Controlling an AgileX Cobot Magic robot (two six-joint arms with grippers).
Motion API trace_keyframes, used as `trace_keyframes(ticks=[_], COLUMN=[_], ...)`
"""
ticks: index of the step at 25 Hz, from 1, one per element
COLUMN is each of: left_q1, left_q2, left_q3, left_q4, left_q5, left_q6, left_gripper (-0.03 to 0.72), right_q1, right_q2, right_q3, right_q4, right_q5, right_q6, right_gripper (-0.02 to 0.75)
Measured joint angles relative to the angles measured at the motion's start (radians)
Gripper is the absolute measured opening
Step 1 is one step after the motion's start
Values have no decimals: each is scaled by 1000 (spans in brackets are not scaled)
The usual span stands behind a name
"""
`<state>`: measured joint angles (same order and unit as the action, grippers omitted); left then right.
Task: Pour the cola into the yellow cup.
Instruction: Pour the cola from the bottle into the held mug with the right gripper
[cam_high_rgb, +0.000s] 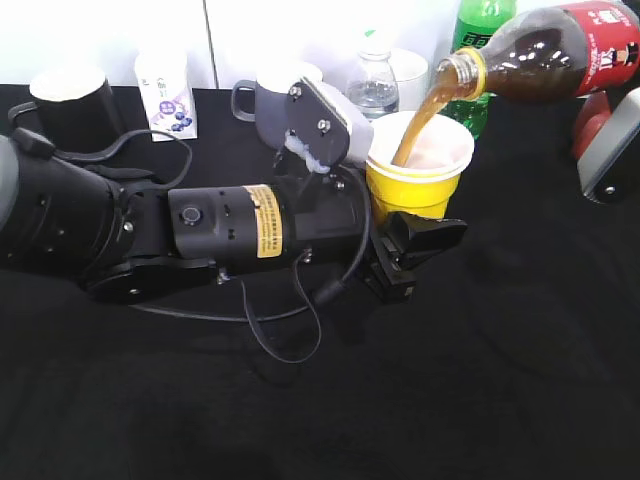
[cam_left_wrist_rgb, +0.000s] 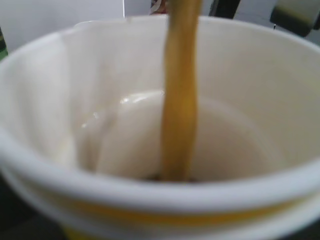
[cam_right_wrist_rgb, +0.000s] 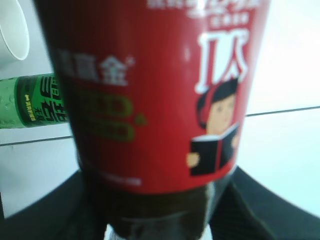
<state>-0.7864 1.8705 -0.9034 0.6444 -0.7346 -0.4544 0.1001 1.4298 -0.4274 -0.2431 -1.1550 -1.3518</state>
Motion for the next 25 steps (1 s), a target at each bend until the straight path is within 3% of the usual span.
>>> trace_keyframes(ticks=[25], left_q1=[0], left_q2=[0], left_q3=[0], left_q4=[0], left_q5=[0], left_q6=[0], left_gripper=[438], right_q1=[0], right_q2=[0], right_q3=[-1], right_q4=[4], right_q5=[-7], right_q6=[-30], right_gripper=[384])
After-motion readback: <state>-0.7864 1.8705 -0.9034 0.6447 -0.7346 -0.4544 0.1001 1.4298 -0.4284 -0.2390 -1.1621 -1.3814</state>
